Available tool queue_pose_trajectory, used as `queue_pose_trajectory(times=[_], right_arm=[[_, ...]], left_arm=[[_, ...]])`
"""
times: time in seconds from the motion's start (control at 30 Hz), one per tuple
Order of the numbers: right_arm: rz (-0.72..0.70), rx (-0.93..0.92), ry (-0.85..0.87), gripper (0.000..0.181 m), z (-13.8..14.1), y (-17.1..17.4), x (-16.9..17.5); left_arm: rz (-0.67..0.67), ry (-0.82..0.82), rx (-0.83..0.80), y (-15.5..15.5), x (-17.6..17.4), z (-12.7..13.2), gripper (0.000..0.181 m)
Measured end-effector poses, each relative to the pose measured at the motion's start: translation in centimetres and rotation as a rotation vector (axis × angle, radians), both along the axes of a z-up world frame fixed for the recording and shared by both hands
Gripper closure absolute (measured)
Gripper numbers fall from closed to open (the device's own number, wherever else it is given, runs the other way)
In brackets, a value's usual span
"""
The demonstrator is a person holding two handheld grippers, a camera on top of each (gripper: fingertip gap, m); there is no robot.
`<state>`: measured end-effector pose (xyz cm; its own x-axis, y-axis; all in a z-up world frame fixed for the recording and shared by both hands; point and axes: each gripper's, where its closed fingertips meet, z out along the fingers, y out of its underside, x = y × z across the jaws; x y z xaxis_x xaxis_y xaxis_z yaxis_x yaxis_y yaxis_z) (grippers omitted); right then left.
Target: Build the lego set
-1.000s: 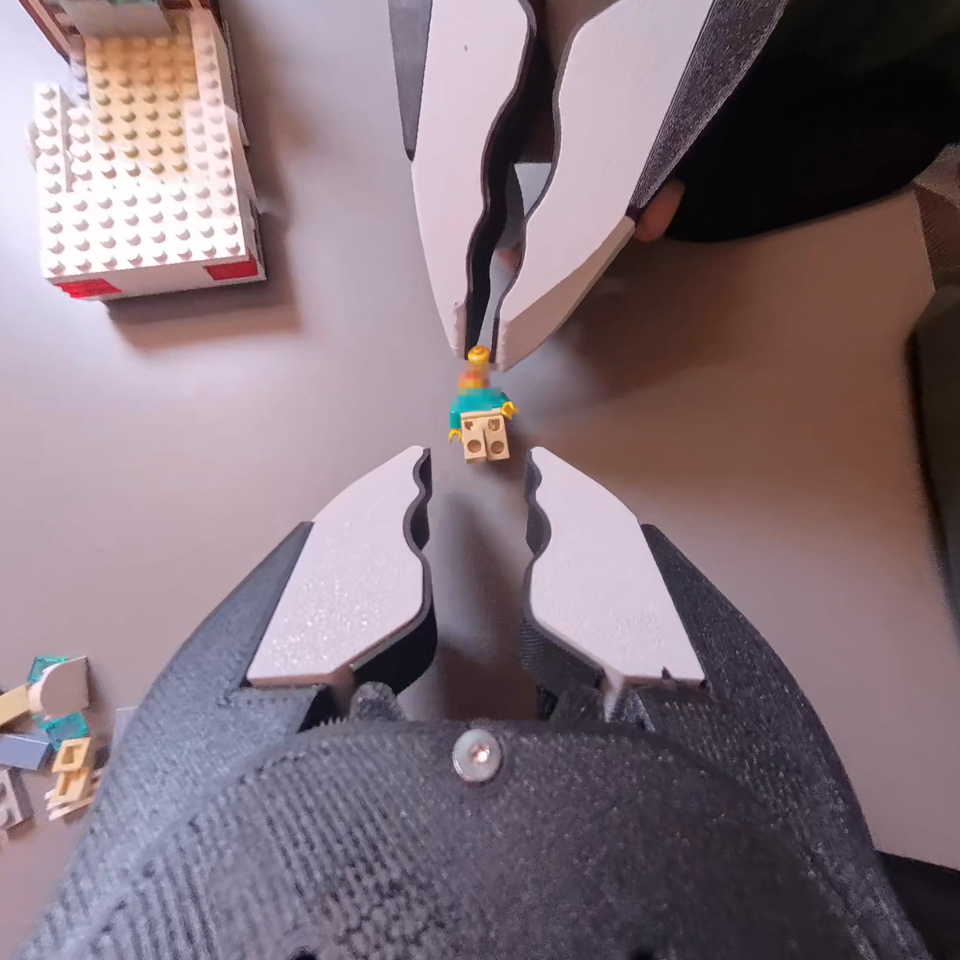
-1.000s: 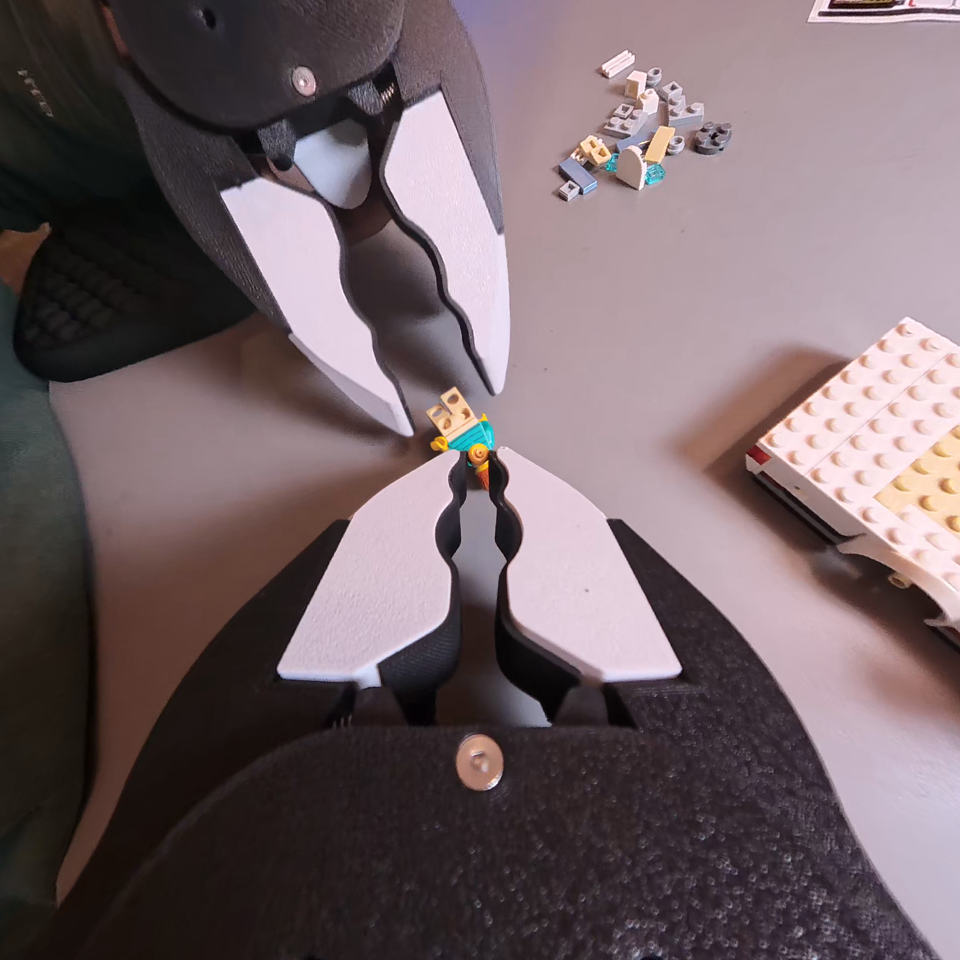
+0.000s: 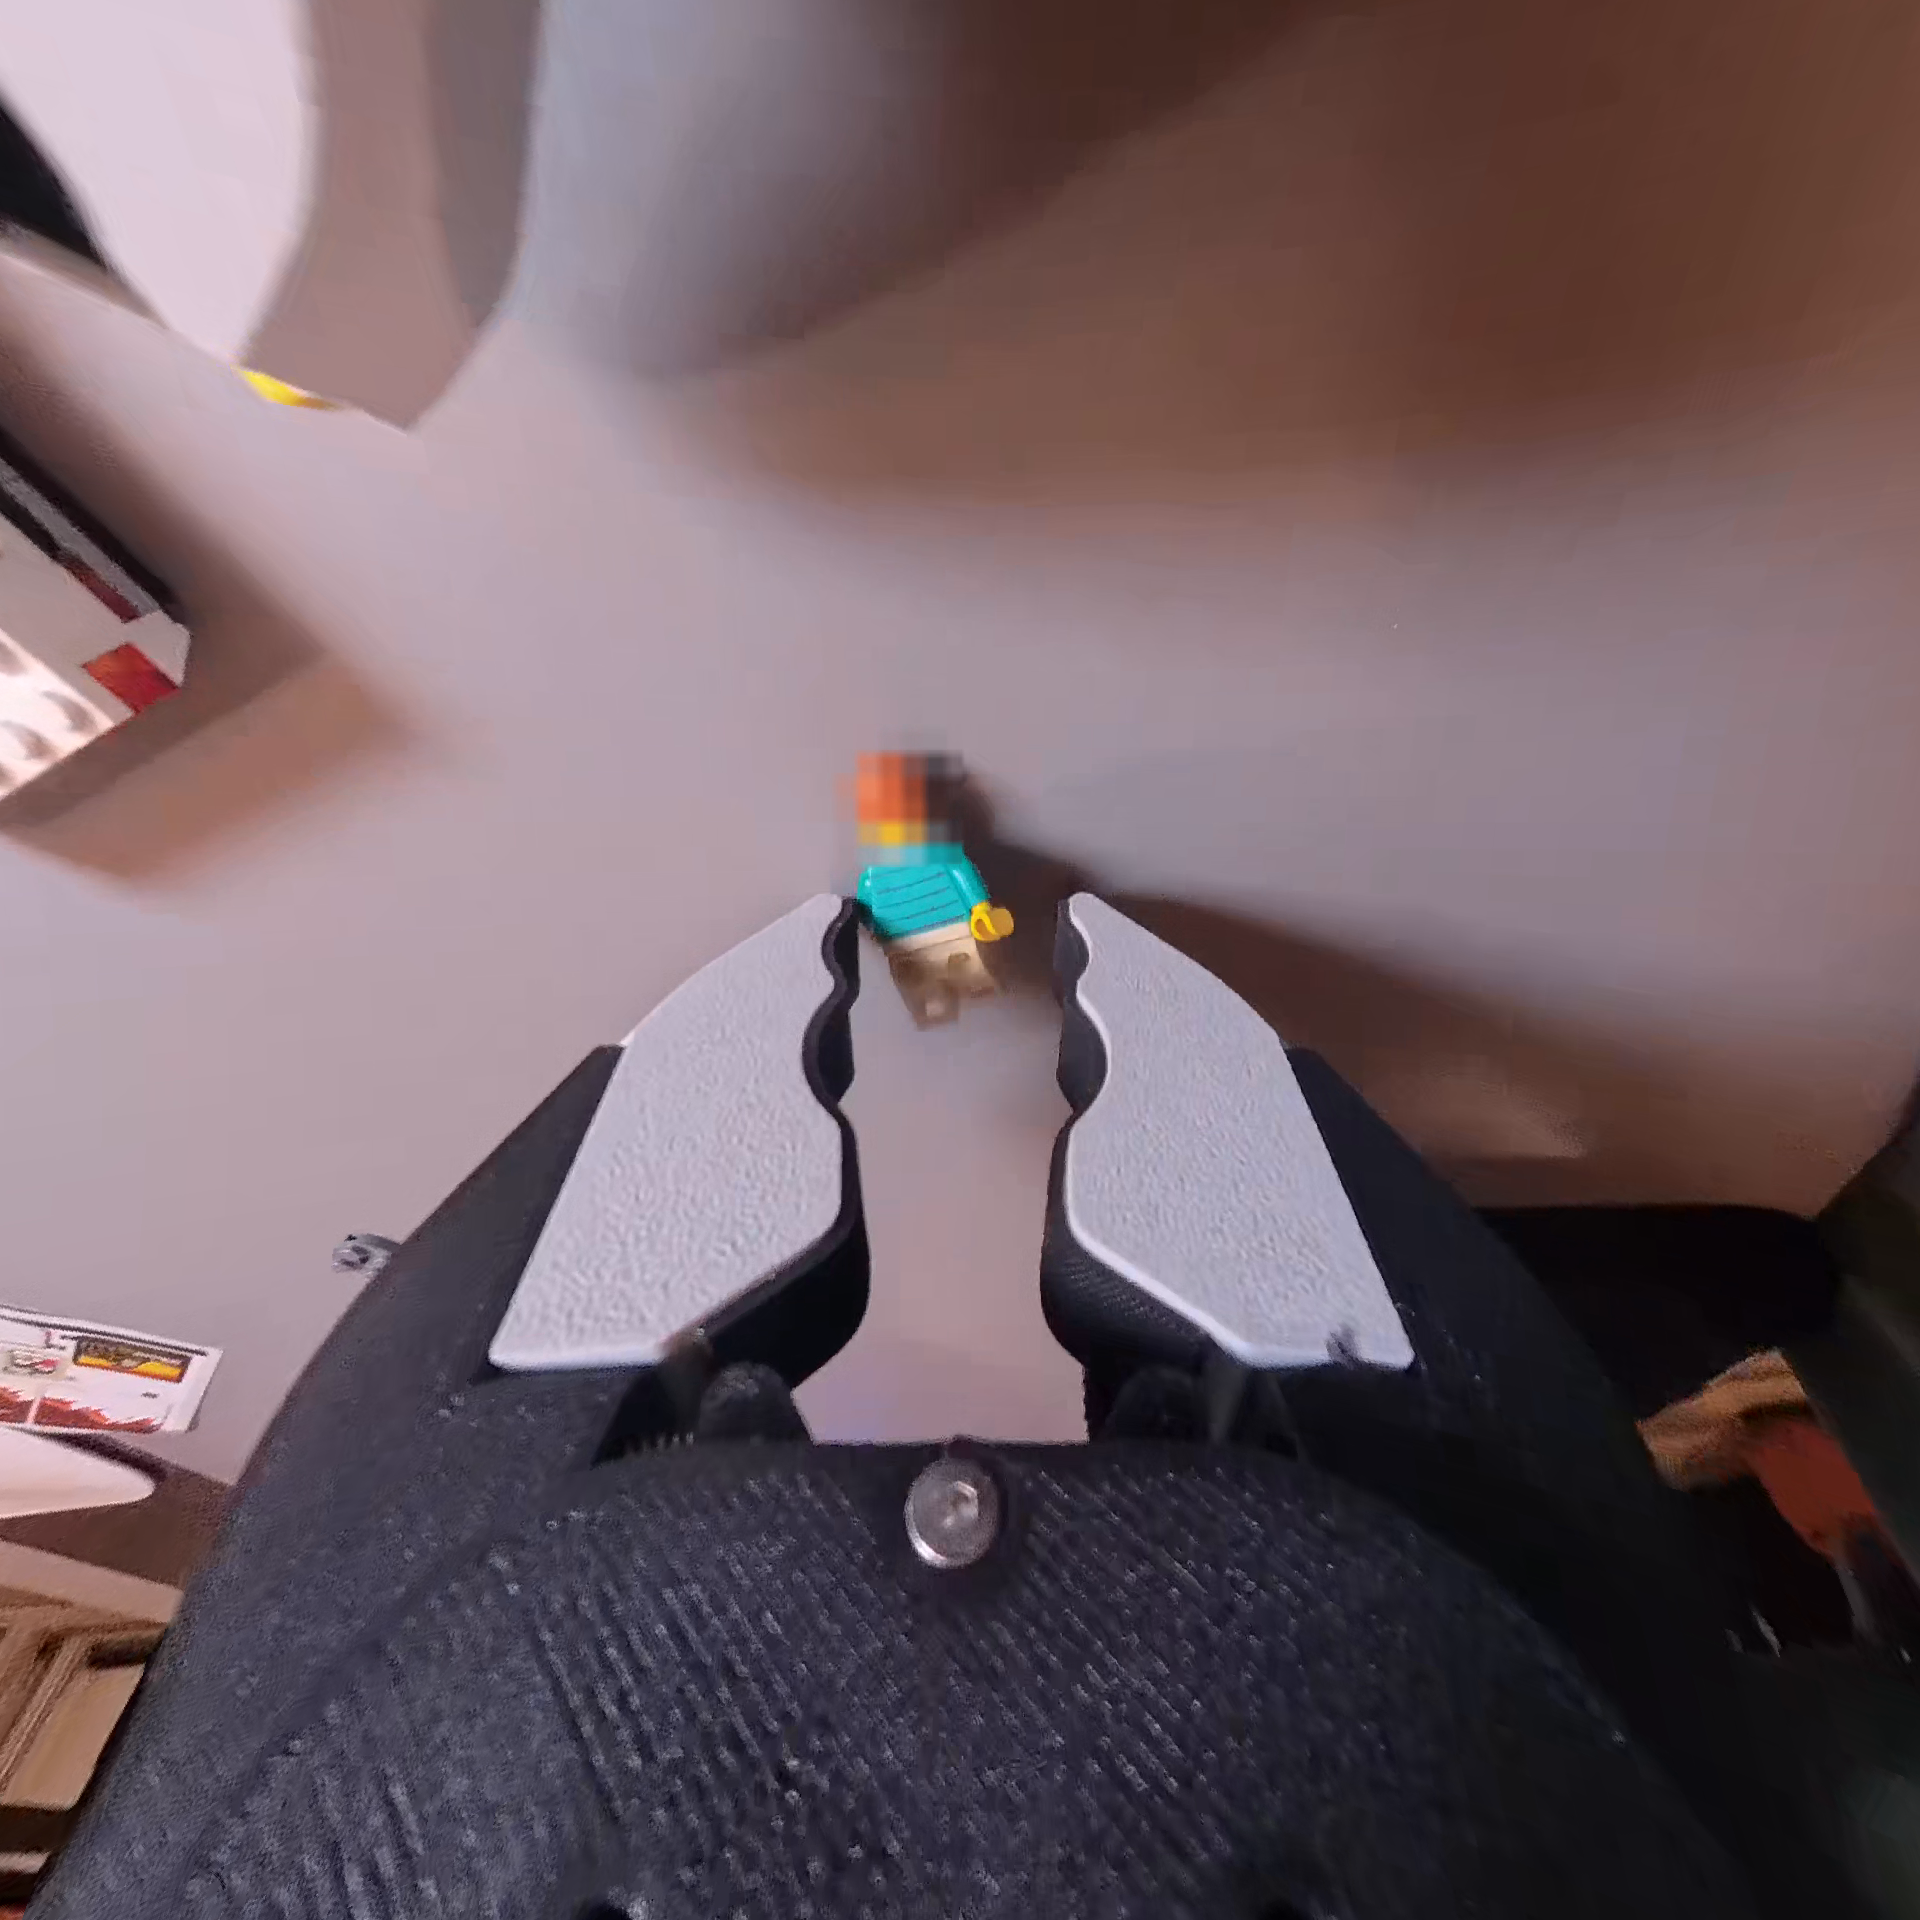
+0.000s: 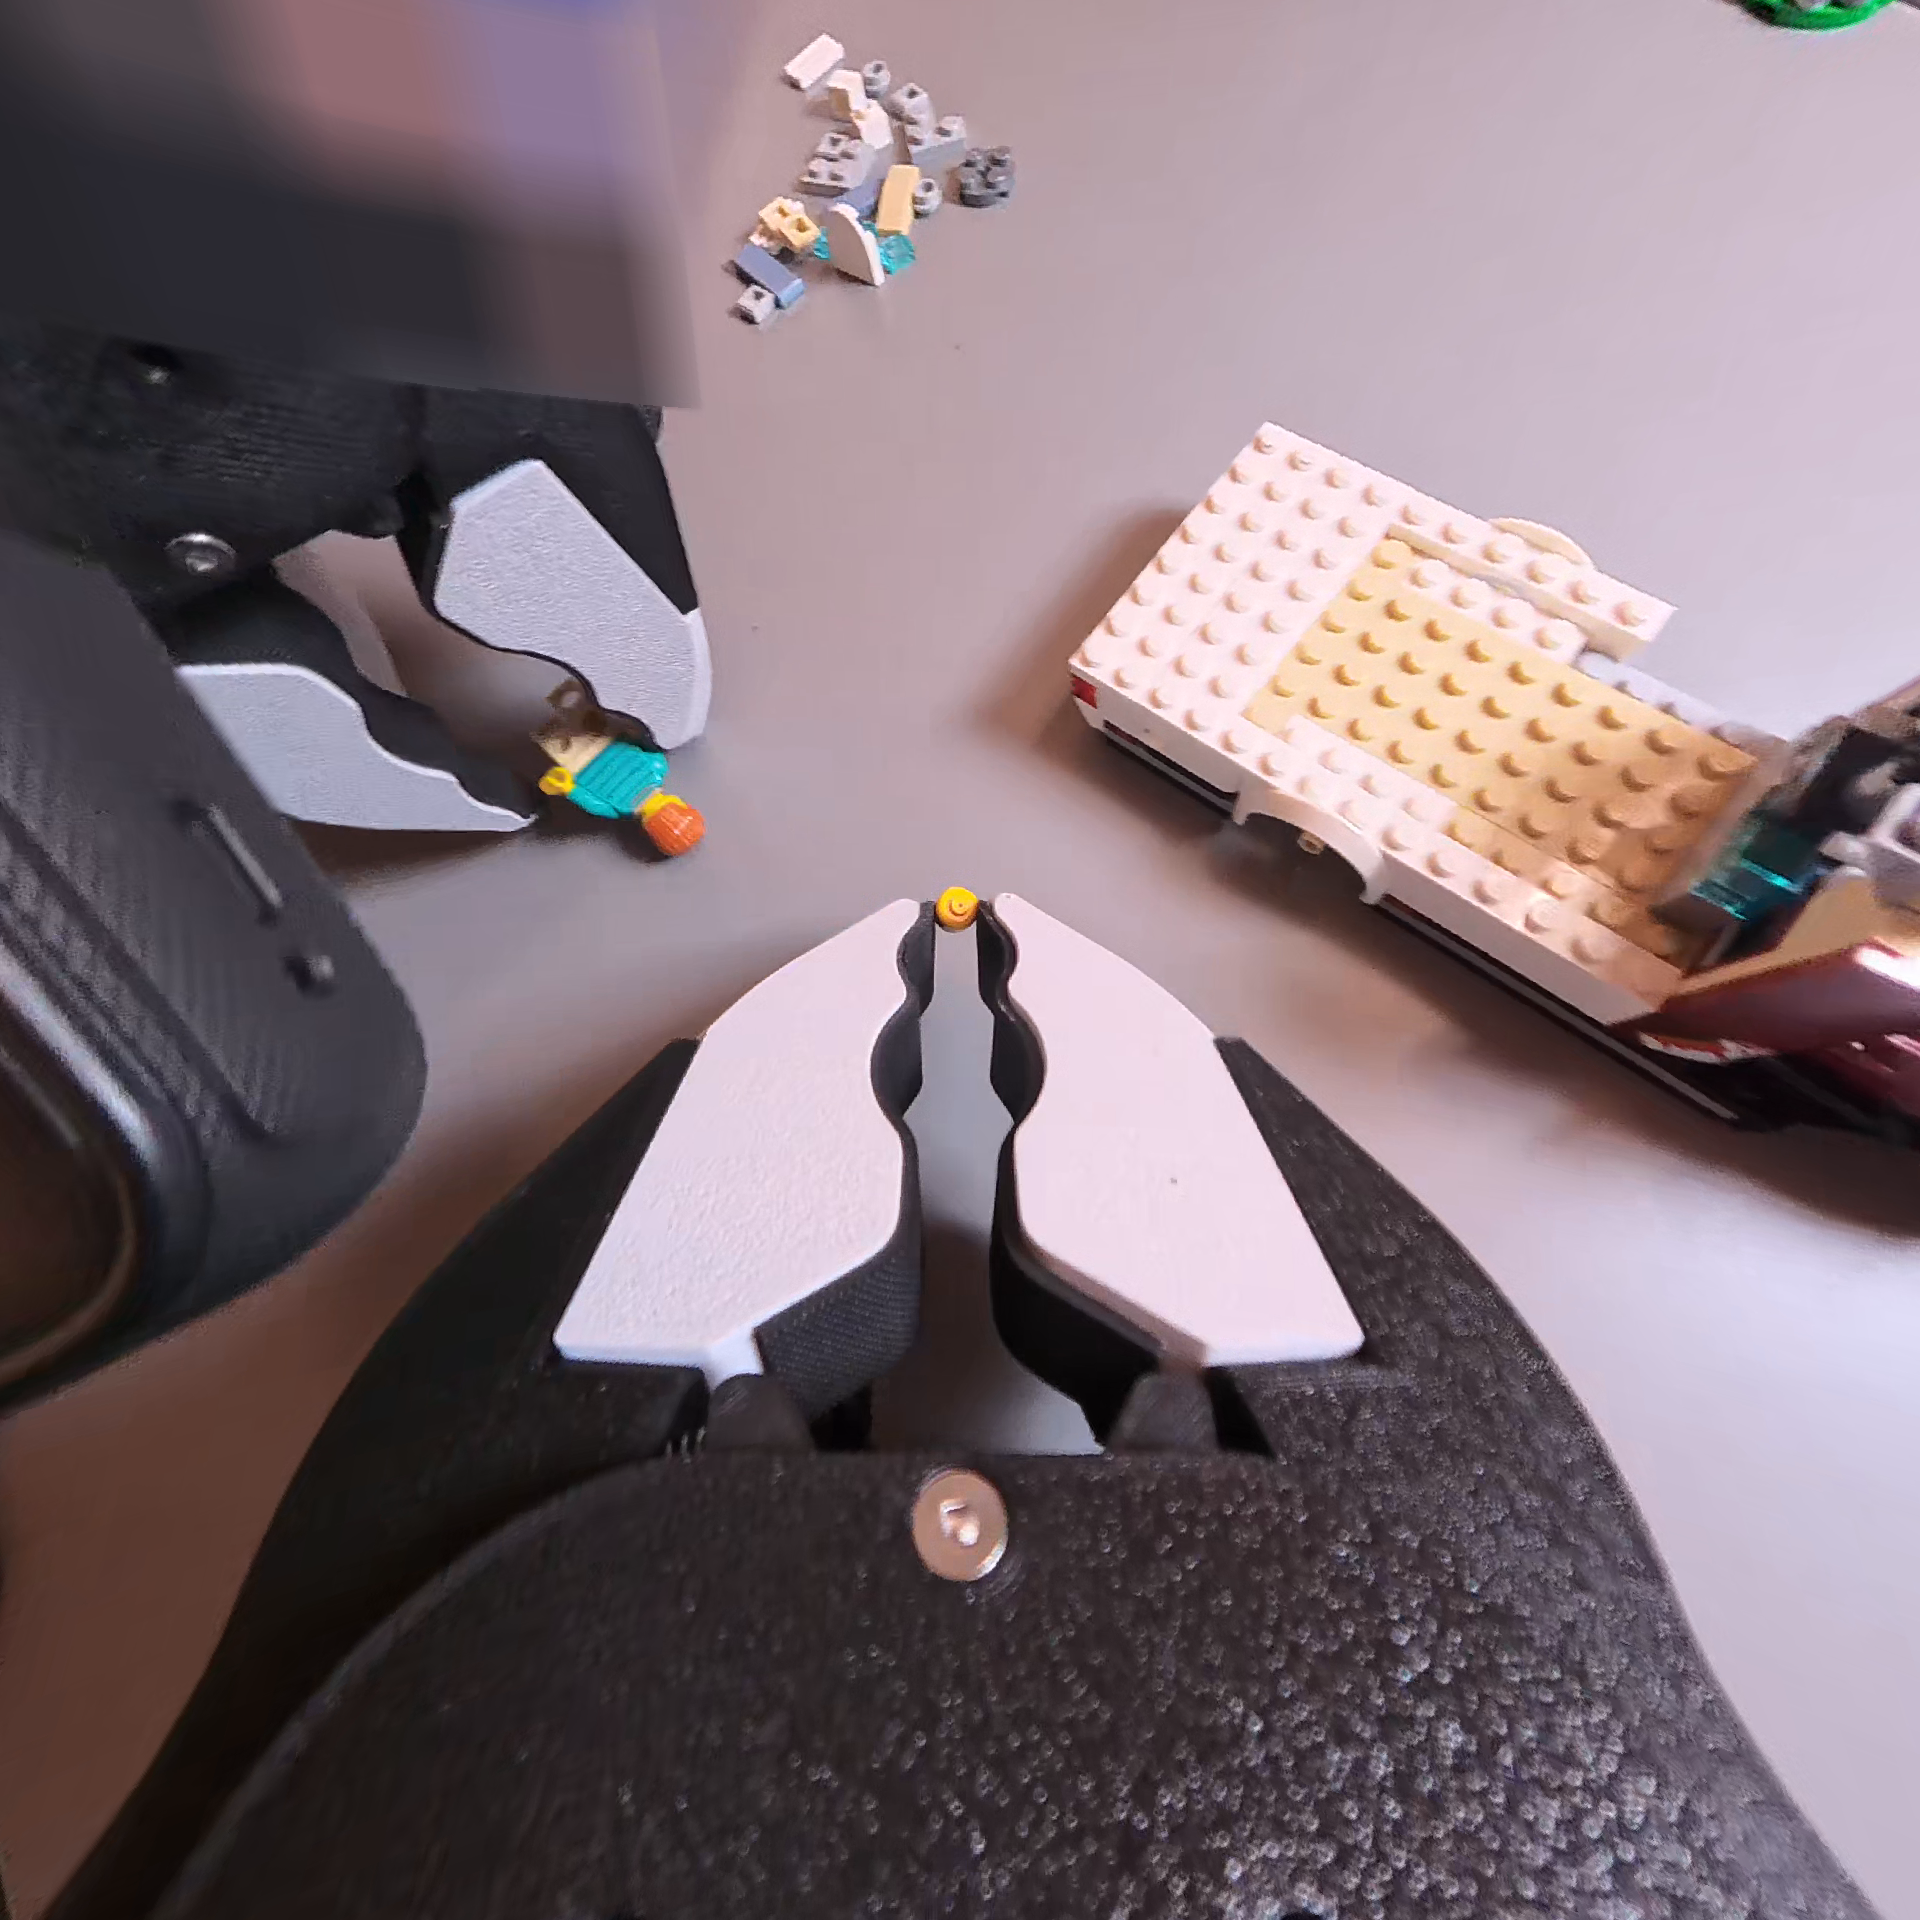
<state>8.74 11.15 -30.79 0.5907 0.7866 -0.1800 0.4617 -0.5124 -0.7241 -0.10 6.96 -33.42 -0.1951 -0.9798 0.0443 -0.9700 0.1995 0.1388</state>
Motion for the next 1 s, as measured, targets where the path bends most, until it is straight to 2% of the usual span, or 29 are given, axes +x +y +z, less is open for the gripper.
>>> queue_pose_trajectory(times=[0.3, 0.47, 0.57, 0.6, 0.67, 0.77, 0.87, 0.93, 1.0], right_arm=[[-0.101, -0.005, -0.035, 0.174, -0.3, 1.6, 3.4], [-0.145, 0.001, -0.042, 0.173, 0.0, 2.2, 4.8], [-0.169, -0.001, -0.04, 0.173, 0.0, 2.5, 5.5], [-0.172, 0.001, -0.038, 0.174, 0.0, 2.5, 5.6], [-0.168, 0.015, -0.016, 0.173, 0.5, 2.5, 5.5], [-0.117, 0.059, 0.077, 0.174, 2.3, 2.1, 4.1], [0.005, 0.101, 0.246, 0.174, 5.2, 0.6, 1.7], [0.097, 0.116, 0.338, 0.174, 6.7, -0.8, 0.1], [0.177, 0.095, 0.402, 0.174, 7.4, -2.2, -1.5]], left_arm=[[-0.066, 0.213, 0.016, 0.2, -0.1, 0.2, 0.149], [-0.065, 0.236, 0.033, 0.3, 0.2, 0.1, 0.155], [-0.072, 0.183, 0.033, 0.3, 0.3, 0.2, 0.155], [-0.068, 0.127, 0.013, 0.2, 0.5, 0.3, 0.155], [-0.022, -0.095, -0.068, 0.0, 1.7, 1.1, 0.155], [0.135, -0.599, -0.27, -0.3, 4.5, 4.3, 0.156], [0.256, -1.024, -0.4, 0.6, 4.4, 7.7, 0.156], [0.295, -1.208, -0.44, 0.7, 3.6, 8.8, 0.156], [0.312, -1.318, -0.452, 0.4, 2.9, 9.0, 0.156]])
